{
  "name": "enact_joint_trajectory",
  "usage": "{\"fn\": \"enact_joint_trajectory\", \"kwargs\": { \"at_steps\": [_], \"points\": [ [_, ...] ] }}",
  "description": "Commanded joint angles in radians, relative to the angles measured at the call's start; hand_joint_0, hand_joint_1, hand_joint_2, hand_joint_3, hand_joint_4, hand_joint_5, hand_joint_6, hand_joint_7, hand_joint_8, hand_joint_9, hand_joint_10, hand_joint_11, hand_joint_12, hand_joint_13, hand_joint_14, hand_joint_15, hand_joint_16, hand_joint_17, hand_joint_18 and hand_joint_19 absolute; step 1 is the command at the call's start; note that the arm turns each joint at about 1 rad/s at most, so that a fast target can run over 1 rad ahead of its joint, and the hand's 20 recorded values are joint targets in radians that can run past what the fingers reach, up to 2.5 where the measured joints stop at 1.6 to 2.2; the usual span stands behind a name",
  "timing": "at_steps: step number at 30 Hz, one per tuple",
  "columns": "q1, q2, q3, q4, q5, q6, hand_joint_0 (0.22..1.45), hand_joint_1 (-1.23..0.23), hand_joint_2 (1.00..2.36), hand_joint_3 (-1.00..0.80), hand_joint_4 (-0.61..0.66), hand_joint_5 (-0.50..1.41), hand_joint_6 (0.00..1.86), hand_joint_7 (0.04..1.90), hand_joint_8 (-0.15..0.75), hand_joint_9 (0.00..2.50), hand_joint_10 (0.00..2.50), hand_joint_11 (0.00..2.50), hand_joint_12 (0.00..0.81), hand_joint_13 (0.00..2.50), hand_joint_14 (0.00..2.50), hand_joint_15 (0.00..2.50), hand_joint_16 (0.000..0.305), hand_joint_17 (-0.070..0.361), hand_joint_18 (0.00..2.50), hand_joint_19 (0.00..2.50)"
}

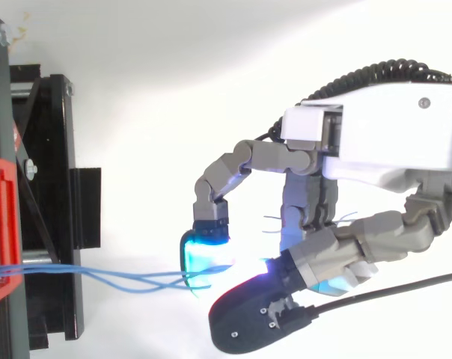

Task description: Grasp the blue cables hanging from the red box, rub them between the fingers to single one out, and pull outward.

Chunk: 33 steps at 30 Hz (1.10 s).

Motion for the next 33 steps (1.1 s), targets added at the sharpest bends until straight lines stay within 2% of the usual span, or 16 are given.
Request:
{"fn": "enact_joint_trajectory", "kwargs": {
  "at_steps": [1, 9, 13, 19, 22, 24, 29, 33],
  "points": [
    [0.0, 0.0, 0.007, -0.003, -0.002, -0.001, 0.59, -0.7, 1.01, -0.37, 0.07, -0.22, 0.85, 0.92, 0.202, 1.48, 0.08, 1.64, 0.268, 1.6, 0.02, 1.5, 0.051, 0.114, 0.91, 0.81],
    [-0.006, 0.0, 0.053, -0.006, -0.002, -0.007, 0.57, -0.67, 1.01, -0.42, 0.08, -0.21, 0.85, 0.92, 0.211, 1.49, 0.0, 1.66, 0.283, 1.58, 0.02, 1.46, 0.051, 0.116, 0.91, 0.81],
    [-0.009, 0.0, 0.059, -0.009, -0.003, -0.014, 0.57, -0.66, 1.01, -0.41, 0.08, -0.21, 0.84, 0.92, 0.215, 1.5, 0.0, 1.62, 0.282, 1.58, 0.02, 1.44, 0.051, 0.115, 0.91, 0.81],
    [-0.011, 0.0, 0.059, -0.009, -0.003, -0.017, 0.61, -0.65, 1.02, -0.21, 0.05, -0.2, 0.86, 0.96, 0.221, 1.52, 0.0, 1.63, 0.283, 1.57, 0.02, 1.42, 0.05, 0.112, 0.9, 0.81],
    [-0.011, -0.001, 0.059, -0.01, -0.002, -0.023, 0.62, -0.68, 1.02, -0.11, 0.06, -0.2, 0.88, 0.95, 0.238, 1.53, 0.0, 1.61, 0.324, 1.55, 0.03, 1.36, 0.053, 0.12, 0.93, 0.78],
    [-0.011, 0.0, 0.059, -0.01, -0.002, -0.027, 0.63, -0.71, 1.02, -0.1, 0.03, -0.2, 0.89, 0.95, 0.238, 1.51, 0.0, 1.59, 0.315, 1.51, 0.03, 1.33, 0.052, 0.116, 0.91, 0.78],
    [-0.012, 0.0, 0.057, -0.01, -0.003, -0.029, 0.67, -0.78, 1.02, -0.14, -0.02, -0.2, 0.89, 0.91, 0.236, 1.43, 0.01, 1.53, 0.328, 1.35, 0.04, 1.18, 0.049, 0.11, 0.85, 0.75],
    [-0.012, -0.001, 0.057, -0.01, -0.002, -0.03, 0.72, -0.87, 1.02, -0.26, -0.05, -0.2, 0.91, 0.9, 0.243, 1.35, 0.02, 1.39, 0.347, 1.13, 0.04, 0.98, 0.047, 0.106, 0.81, 0.72]
  ]
}}
